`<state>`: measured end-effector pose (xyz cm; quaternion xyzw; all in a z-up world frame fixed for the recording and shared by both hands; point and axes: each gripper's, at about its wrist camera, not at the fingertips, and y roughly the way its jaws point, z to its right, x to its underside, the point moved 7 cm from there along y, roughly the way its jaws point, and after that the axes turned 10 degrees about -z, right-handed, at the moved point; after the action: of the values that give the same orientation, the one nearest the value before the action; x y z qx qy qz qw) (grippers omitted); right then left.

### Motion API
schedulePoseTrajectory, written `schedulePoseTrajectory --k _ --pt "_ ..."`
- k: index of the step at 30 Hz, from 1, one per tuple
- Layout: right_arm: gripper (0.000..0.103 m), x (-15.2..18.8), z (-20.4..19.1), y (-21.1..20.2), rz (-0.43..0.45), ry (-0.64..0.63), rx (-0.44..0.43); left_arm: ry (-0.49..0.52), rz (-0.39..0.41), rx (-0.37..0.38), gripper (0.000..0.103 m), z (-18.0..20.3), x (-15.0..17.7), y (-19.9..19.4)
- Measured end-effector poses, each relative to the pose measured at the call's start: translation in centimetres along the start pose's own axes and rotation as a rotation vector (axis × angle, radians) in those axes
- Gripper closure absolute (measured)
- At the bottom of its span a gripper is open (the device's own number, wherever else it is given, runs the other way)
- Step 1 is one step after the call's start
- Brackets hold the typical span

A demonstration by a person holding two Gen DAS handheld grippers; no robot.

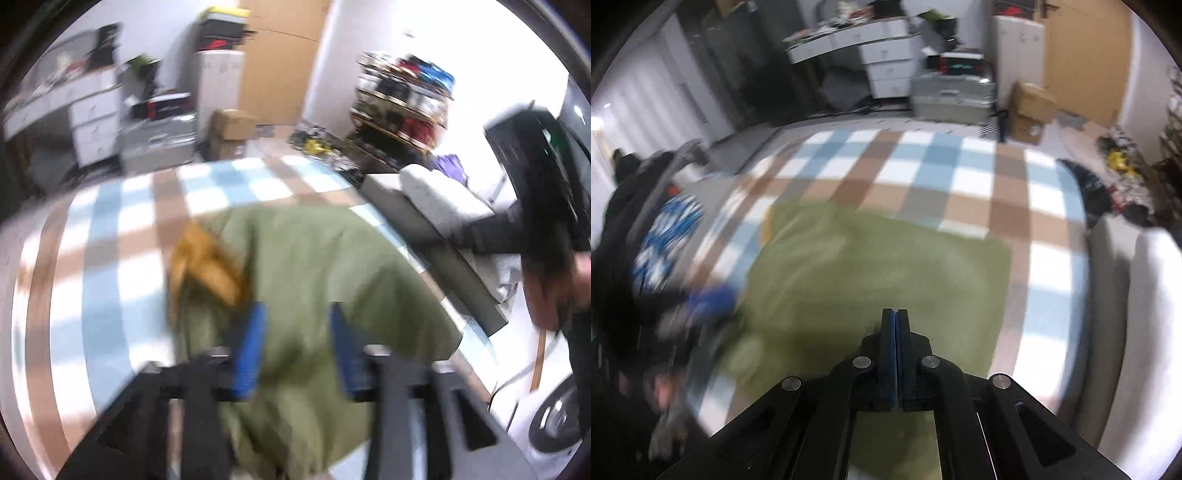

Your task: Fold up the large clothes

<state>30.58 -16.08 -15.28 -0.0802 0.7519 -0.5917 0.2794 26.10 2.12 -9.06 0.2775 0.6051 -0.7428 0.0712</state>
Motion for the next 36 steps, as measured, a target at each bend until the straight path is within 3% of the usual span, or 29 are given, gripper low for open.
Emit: schedulePoseTrajectory --k 3,5,7,10,12,15,17,18,20,22,24,26,29,33,36 --pt "0.101 3.4 -1.6 1.4 -0.069 -0.014 -0.061 0.016 -0.067 -0.024 0.046 0.2 -3.6 2.9" --pt "0.103 5.4 -2.0 4.1 -0.139 -0.017 -0.095 0.014 -0.167 -0.106 0.046 -0.9 -4.4 5.9" --pt "0.103 6.5 -2.1 6.9 -0.189 0.005 -0.154 0.004 -0.239 -0.120 0.046 -2.2 -4.1 8.1" --pt "0.103 6.5 -2.1 8.9 -0.179 0.048 -0.204 0.003 -0.218 -0.092 0.044 -3.6 -4.0 8.8" --pt "0.103 6.4 -2.1 8.9 -0.164 0.039 -0.211 -0.028 -0.200 -0.052 0.044 -4.2 -3.6 9.0" --pt "0.103 6.6 -2.6 8.7 -0.123 0.033 -0.192 -0.020 -0.172 -0.058 0.047 -3.9 -3.4 8.2" --pt "0.103 6.8 -3.2 8.1 -0.114 0.015 -0.161 -0.017 -0.137 -0.111 0.052 -2.8 -3.1 5.9" --pt "0.098 7.1 -3.2 7.7 -0.108 0.000 -0.149 -0.008 -0.121 -0.098 0.052 -1.8 -2.7 4.5" --pt "0.098 7.7 -4.6 5.8 -0.058 -0.049 -0.176 0.030 -0.067 -0.054 0.052 0.3 -1.6 2.1" --pt "0.098 8.4 -6.0 4.4 -0.003 -0.075 -0.198 0.082 -0.030 -0.069 0.051 1.5 -0.1 0.8" --pt "0.098 9.0 -6.4 5.5 -0.023 -0.039 -0.211 0.075 -0.078 -0.115 0.051 0.9 1.6 2.1" --pt "0.103 9.4 -6.1 7.9 -0.063 -0.007 -0.200 -0.025 -0.160 -0.036 0.049 -0.8 3.6 4.7" --pt "0.103 9.3 -5.3 9.4 -0.036 0.061 -0.221 -0.116 -0.165 0.020 0.048 -2.4 4.9 6.3" --pt "0.102 9.6 -5.4 9.5 -0.018 0.093 -0.232 -0.058 -0.151 -0.039 0.047 -1.5 4.6 5.7" --pt "0.092 9.8 -6.1 6.8 -0.020 0.024 -0.253 -0.070 -0.141 -0.096 0.047 -1.7 4.0 3.2"
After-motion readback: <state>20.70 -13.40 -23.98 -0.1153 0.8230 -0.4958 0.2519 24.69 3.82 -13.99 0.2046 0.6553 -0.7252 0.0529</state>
